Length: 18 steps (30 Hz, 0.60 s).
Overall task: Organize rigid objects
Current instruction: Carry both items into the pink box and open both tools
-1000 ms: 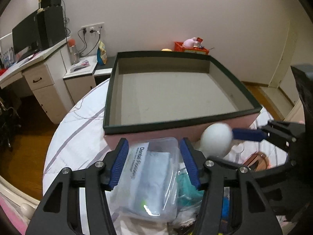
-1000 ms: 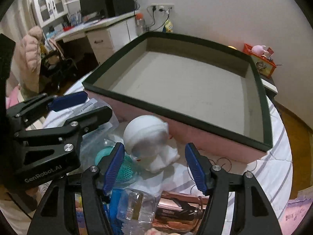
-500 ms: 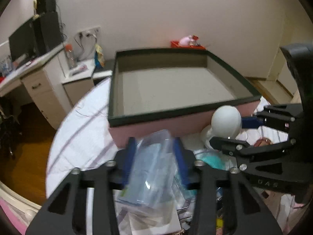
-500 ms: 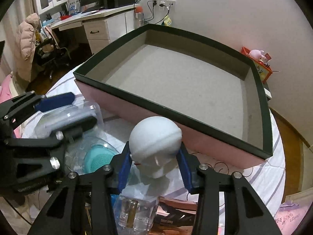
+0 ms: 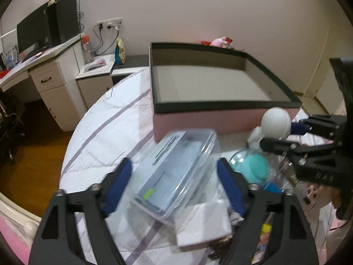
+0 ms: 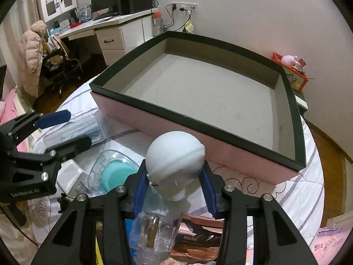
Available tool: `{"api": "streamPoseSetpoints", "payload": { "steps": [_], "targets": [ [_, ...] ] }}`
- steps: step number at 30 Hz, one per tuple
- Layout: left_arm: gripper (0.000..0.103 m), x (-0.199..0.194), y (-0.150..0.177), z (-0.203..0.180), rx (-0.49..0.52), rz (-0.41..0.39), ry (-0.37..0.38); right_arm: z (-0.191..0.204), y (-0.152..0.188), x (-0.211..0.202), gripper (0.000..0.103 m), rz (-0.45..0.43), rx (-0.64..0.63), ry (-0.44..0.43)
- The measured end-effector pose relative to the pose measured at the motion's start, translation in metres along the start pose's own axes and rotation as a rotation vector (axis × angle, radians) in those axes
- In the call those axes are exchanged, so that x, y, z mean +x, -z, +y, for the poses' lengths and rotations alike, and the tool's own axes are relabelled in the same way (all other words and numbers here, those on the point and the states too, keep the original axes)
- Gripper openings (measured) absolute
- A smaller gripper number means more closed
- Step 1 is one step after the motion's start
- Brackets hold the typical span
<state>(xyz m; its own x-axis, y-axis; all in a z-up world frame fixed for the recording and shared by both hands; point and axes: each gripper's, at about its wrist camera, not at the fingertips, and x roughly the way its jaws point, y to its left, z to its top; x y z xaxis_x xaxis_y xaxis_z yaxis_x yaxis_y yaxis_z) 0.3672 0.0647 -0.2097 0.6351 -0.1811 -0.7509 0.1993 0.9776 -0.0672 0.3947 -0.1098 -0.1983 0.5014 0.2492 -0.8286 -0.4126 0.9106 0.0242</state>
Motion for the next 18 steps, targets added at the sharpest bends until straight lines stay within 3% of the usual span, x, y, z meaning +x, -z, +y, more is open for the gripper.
{"api": "streamPoseSetpoints", "payload": {
  "steps": [5, 7, 9, 14, 18],
  "targets": [
    [0.083, 0.011, 0.004, 0.012, -0.035, 0.019, -0.01, 0.0, -0.001, 0.0, 0.045, 0.0, 0.0, -0.003],
    [0.076, 0.015, 0.004, 0.017, -0.059, 0.027, 0.001, 0.0, -0.001, 0.001, 0.045, 0.0, 0.002, -0.004],
    [0.06, 0.017, 0.003, 0.019, -0.06, 0.026, 0.003, -0.001, -0.001, 0.001, 0.045, 0.001, 0.005, -0.009],
    [0.054, 0.014, -0.001, 0.013, -0.018, 0.012, 0.004, 0.0, -0.002, 0.002, 0.045, 0.0, 0.001, -0.01],
    [0.036, -0.007, -0.003, 0.005, 0.013, -0.038, 0.005, 0.001, -0.003, -0.001, 0.045, -0.016, 0.004, -0.013]
  ]
}}
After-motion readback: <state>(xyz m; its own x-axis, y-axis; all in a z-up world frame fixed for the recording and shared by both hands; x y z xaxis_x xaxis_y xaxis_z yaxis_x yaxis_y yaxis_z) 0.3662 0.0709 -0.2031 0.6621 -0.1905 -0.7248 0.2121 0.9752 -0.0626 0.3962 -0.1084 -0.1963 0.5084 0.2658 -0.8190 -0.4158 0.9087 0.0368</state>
